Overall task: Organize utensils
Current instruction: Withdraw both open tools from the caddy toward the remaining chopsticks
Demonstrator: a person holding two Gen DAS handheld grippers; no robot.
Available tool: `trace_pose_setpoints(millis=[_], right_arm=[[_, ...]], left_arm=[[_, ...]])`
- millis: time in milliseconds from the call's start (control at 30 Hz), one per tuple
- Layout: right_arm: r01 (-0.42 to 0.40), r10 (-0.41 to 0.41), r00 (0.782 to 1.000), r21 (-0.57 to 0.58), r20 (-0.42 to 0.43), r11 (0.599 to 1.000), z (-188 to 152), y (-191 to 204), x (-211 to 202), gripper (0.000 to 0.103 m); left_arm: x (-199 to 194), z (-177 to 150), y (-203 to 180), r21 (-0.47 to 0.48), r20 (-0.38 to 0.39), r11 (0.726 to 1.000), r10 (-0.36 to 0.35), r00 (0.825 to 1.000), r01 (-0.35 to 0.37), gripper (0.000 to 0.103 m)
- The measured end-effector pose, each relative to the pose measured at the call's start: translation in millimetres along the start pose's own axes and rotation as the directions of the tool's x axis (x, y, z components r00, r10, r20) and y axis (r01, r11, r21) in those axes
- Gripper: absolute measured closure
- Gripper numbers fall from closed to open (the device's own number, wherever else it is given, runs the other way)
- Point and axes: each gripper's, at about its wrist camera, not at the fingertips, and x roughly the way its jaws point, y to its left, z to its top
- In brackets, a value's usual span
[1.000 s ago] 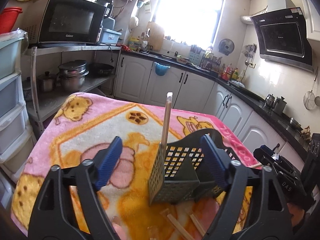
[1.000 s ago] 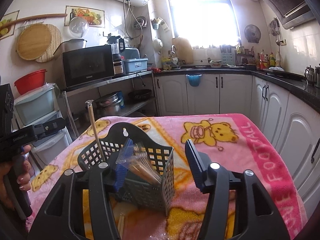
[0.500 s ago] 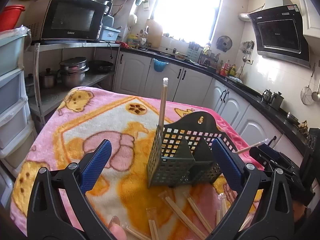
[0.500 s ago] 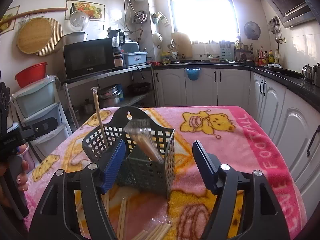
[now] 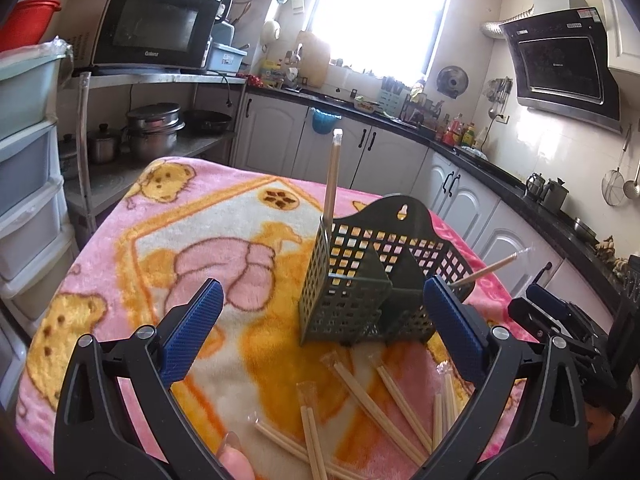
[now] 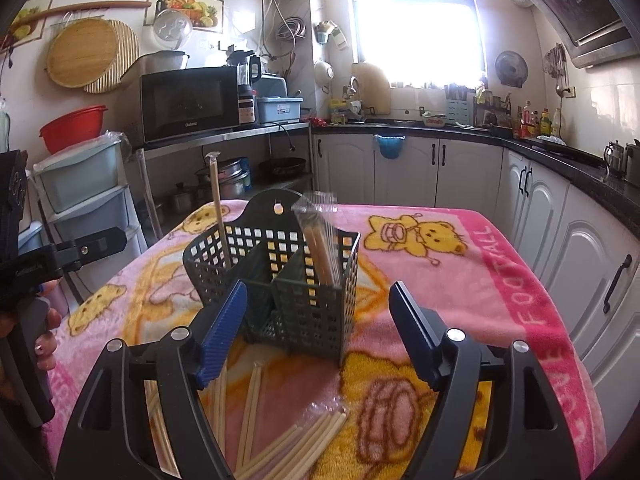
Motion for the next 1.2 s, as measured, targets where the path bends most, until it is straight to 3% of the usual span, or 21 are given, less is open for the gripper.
trace_pose_setpoints(millis=[733,1200], right_arm=[[0.044,-0.041,0.991,0.021,-0.13,0.999,-45.3,-14.9,-19.8,0.031],[0.064,-0.055,0.974,0.038,-0.219,0.997,-73.8,-21.4,-19.7,0.031]], left_arm=[[5.7,-37.8,1.7,0.0,-0.098,1.0,0.007,0.995,-0.007,0.011],[20.8,-65.8,-6.0,0.048,-0.193,0.999,0.012,0.981,-0.002,0.011]])
